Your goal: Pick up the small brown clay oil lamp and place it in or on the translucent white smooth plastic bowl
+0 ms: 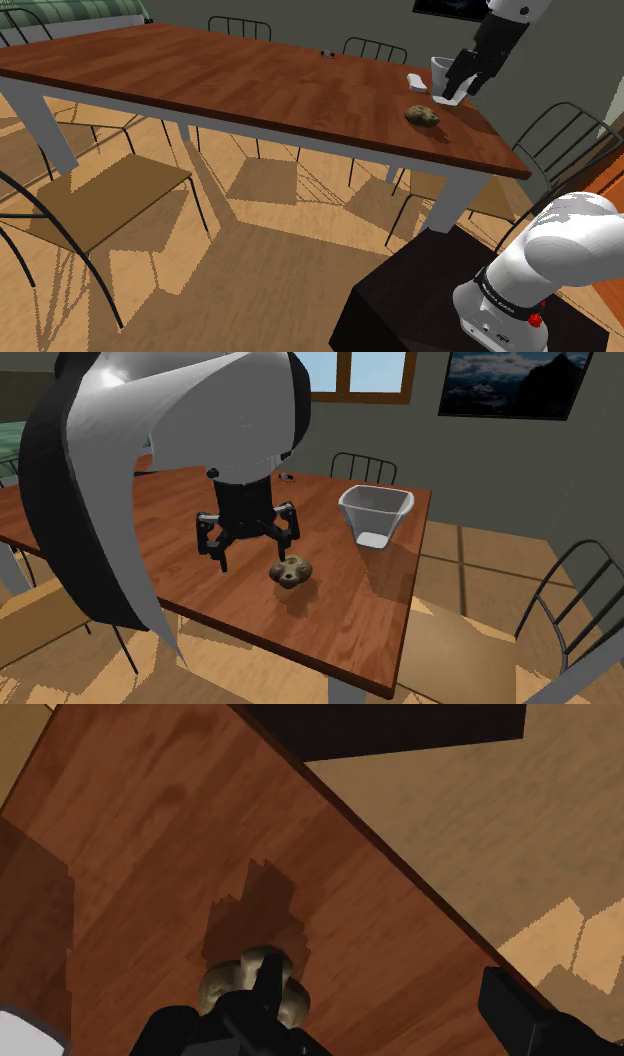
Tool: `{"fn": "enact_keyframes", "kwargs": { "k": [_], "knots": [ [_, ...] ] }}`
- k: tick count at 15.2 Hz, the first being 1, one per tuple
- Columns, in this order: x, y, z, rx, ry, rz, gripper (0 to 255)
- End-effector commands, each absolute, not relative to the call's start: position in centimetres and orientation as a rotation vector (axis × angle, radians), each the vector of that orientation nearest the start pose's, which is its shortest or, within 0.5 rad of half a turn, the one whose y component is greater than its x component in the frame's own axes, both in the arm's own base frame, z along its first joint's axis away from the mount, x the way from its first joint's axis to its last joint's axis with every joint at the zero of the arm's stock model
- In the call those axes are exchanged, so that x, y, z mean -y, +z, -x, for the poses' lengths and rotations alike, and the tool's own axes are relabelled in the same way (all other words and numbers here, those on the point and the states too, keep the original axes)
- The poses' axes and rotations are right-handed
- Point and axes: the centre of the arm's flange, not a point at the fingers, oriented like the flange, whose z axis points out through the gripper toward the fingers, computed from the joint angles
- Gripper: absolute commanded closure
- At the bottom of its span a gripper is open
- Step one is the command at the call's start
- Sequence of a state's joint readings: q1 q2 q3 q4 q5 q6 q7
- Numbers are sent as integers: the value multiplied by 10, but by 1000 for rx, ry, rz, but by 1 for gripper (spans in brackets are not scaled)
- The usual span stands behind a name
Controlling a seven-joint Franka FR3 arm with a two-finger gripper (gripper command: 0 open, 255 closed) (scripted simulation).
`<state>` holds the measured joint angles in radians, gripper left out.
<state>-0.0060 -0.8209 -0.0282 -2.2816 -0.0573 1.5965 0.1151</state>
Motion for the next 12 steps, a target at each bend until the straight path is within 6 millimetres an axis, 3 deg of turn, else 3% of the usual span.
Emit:
{"fn": "enact_keyframes", "kwargs": {
  "k": [1,4,6,9,10,12],
  "knots": [
    [20,639,-299,-228,-217,3156,0],
    [-31,588,-306,211,-267,3547,0],
    [-52,544,-304,579,-301,3763,0],
    [-59,472,-297,1277,-352,3978,0],
    [-57,459,-296,1432,-361,3997,0],
    [-49,454,-300,1432,-361,3997,0]
  ]
}}
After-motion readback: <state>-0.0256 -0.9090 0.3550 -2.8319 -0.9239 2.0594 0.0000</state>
